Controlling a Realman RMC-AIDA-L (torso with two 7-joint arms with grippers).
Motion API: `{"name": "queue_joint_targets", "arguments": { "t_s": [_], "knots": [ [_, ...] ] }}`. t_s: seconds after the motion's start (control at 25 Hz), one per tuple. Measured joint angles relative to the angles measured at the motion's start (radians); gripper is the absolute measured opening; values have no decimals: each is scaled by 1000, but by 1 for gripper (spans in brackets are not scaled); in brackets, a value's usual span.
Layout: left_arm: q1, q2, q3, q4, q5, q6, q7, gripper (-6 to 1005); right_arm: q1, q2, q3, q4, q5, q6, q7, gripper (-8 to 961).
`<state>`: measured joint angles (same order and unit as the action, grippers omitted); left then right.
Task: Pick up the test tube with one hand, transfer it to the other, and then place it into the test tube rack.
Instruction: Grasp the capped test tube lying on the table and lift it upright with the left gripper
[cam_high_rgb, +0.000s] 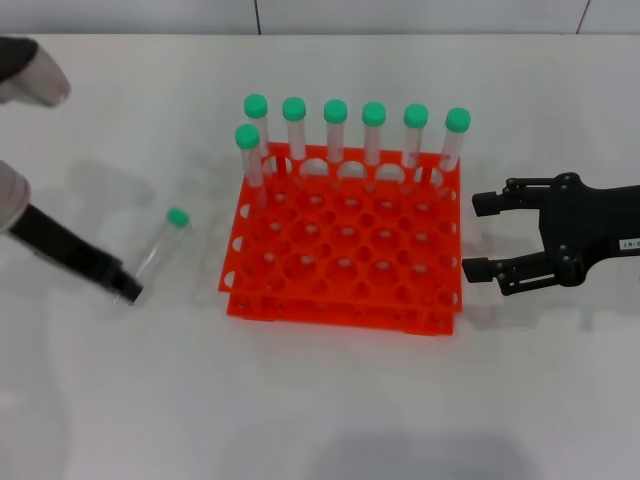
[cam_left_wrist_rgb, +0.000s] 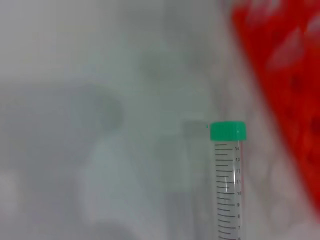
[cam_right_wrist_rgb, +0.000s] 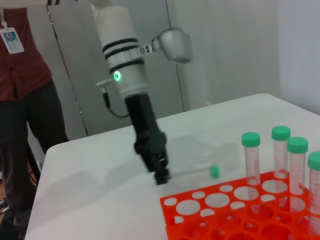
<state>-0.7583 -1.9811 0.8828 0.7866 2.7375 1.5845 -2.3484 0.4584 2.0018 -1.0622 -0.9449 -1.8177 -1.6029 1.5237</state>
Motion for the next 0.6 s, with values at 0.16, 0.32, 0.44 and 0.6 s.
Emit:
{"name": "queue_joint_targets", "arguments": {
  "t_s": [0.16, 0.32, 0.44, 0.6],
  "knots": [
    [27, 7, -153, 30, -117, -18, 100, 198, -1, 0, 7, 0, 0, 4, 0, 855],
    [79, 8, -219, 78, -277, -33, 188, 201, -1, 1, 14, 0, 1, 6, -2, 854],
    [114, 8, -223, 97, -415, -60, 247, 203, -1, 3, 22, 0, 2, 9, -10, 854],
    [129, 7, -229, 96, -553, -79, 351, 206, -1, 7, 41, 7, 15, 9, -28, 854]
  ]
}}
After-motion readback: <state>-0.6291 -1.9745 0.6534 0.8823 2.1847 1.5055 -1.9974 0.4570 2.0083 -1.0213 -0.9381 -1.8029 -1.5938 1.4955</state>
